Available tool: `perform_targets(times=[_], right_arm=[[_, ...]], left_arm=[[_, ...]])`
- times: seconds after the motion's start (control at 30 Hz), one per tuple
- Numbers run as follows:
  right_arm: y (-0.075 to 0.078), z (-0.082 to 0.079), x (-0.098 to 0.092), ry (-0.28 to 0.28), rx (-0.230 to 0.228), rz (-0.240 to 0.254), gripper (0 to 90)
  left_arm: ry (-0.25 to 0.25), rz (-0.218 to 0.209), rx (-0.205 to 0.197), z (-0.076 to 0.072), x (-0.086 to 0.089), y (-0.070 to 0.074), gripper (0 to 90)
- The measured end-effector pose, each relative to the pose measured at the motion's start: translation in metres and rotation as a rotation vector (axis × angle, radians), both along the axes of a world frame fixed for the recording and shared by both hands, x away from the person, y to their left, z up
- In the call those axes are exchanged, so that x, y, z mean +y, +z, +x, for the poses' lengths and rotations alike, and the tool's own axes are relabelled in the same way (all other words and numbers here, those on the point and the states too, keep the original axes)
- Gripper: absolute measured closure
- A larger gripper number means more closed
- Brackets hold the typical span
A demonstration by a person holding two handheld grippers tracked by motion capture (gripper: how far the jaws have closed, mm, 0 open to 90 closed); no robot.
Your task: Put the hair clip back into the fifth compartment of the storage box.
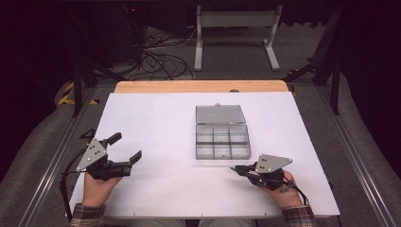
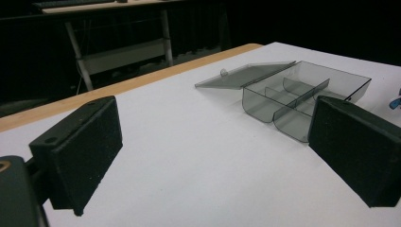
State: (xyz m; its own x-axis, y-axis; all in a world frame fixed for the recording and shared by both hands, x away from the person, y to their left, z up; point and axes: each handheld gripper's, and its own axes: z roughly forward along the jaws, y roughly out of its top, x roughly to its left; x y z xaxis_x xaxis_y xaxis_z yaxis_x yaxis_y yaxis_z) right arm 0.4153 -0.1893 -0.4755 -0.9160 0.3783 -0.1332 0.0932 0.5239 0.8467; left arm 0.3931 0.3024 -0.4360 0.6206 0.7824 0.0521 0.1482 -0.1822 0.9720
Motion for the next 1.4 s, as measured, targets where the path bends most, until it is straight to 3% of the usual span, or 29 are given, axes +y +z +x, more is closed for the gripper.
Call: perform_targets(times=[0.73,0.9,1.4], right_arm=[[0.008,0.011,0.009,-0.068,-0.048,0.082,86.0],[0.01,0.014,0.014,-0.071,-0.038,0.113,86.0],[0.013,0.026,0.028,-0.112,-0.042,0.122,85.9]], left_arm=[[0.006,-0.006,0.002,-0.001,0.0,0.0,4.4],[0.004,-0.004,0.0,-0.001,-0.001,-0.001,4.4],[-0.011,-0.009,-0.007,-0.001,0.0,-0.001,4.4]])
